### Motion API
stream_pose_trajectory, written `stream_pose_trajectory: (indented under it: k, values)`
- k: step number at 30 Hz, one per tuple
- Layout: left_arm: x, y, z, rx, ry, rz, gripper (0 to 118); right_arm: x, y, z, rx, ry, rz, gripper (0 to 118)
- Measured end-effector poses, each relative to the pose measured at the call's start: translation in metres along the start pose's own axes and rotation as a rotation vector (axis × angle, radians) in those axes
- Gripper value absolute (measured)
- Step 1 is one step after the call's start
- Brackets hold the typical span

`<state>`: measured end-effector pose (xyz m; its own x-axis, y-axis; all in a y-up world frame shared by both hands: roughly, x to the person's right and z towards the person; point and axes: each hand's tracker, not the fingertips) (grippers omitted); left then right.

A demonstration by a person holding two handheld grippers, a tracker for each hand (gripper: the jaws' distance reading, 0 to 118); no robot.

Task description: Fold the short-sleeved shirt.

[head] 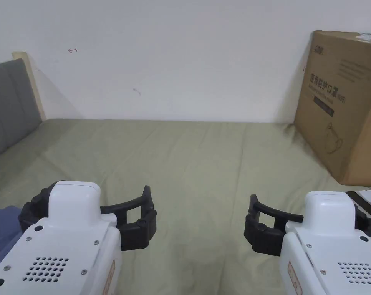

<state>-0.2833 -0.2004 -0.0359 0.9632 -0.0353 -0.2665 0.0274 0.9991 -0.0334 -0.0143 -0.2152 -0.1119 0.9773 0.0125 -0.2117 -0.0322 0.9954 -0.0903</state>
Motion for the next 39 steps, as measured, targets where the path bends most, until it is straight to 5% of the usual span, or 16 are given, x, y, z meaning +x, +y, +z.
stream_pose_trajectory:
  k: [9,12,17,19,20,23,26,32,34,36,39]
  values:
    - [-0.001,-0.002,-0.001,-0.014,-0.019,0.009,118,-0.001,0.003,0.000,-0.020,0.000,0.037,118]
    - [-0.019,-0.001,0.000,0.021,-0.097,0.326,118,-0.016,0.014,0.005,0.041,-0.062,0.244,118]
    - [-0.056,-0.031,-0.006,0.034,-0.131,1.056,118,-0.059,-0.007,0.009,0.154,-0.090,0.878,118]
    - [-0.064,-0.051,-0.007,0.046,-0.125,1.215,118,-0.071,-0.020,0.008,0.118,-0.078,1.012,118]
    - [-0.067,-0.059,-0.009,0.036,-0.097,1.277,118,-0.074,-0.024,0.007,0.101,-0.039,1.019,118]
    - [-0.071,-0.065,-0.012,-0.003,-0.027,1.291,118,-0.074,-0.025,0.003,0.038,0.002,0.880,118]
    - [-0.067,-0.045,-0.010,-0.005,0.043,1.026,118,-0.060,-0.009,-0.002,0.010,0.007,0.629,118]
    - [-0.003,0.003,-0.001,0.048,-0.022,0.098,118,0.003,0.011,-0.010,-0.086,0.105,-0.245,118]
    - [0.017,0.004,0.002,0.047,-0.054,-0.130,118,0.010,0.006,-0.008,-0.112,0.033,-0.279,118]
    - [0.027,0.002,0.003,0.023,-0.035,-0.253,118,0.010,0.000,-0.004,-0.064,-0.019,-0.192,118]
    - [0.022,0.001,0.002,0.042,-0.062,-0.069,118,-0.002,-0.003,-0.002,-0.049,-0.050,-0.021,118]
